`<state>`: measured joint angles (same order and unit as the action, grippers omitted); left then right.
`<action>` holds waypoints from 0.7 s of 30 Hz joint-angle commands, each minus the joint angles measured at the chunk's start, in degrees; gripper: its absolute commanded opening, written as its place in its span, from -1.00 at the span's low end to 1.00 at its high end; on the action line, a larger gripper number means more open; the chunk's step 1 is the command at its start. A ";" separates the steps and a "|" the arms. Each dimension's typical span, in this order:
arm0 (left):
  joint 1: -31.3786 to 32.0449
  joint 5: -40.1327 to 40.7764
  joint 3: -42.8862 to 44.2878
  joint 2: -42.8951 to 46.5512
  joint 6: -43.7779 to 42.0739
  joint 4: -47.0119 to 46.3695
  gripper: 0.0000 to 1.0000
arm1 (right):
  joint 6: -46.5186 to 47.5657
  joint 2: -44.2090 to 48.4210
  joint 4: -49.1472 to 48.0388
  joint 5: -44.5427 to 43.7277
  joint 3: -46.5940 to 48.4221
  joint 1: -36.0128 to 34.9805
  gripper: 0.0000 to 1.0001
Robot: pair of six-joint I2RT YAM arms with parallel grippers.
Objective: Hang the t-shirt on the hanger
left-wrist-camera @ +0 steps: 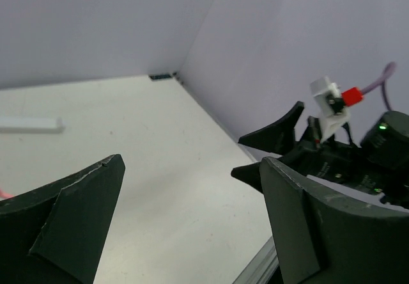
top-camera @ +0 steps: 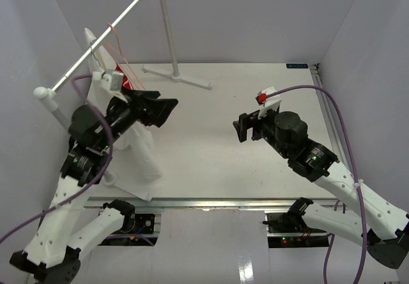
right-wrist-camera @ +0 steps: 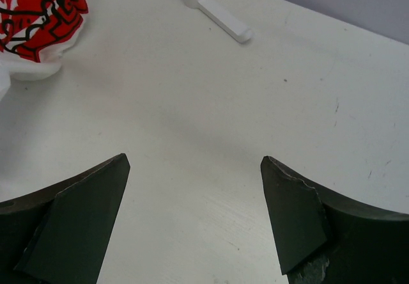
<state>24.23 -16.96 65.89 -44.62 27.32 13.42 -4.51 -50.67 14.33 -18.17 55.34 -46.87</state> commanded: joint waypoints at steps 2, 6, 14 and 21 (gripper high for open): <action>1.09 -3.04 -2.84 -7.30 2.17 -5.30 0.96 | -8.79 -2.06 -2.18 -11.46 -2.98 0.15 0.80; 1.52 0.60 -5.93 -5.96 0.98 -4.05 0.96 | -9.26 -3.04 -0.98 -10.87 -1.57 0.15 0.80; 1.52 3.41 -7.00 -1.97 0.09 -0.08 0.96 | -8.32 -1.01 -3.27 -10.15 -4.01 0.20 0.80; 2.12 6.13 -10.77 -3.48 -1.39 2.93 0.96 | -7.01 -1.01 -4.67 -6.02 -4.71 0.20 0.80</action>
<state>25.67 -13.80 58.03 -46.79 27.01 13.55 -11.82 -52.45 13.30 -25.40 51.15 -46.83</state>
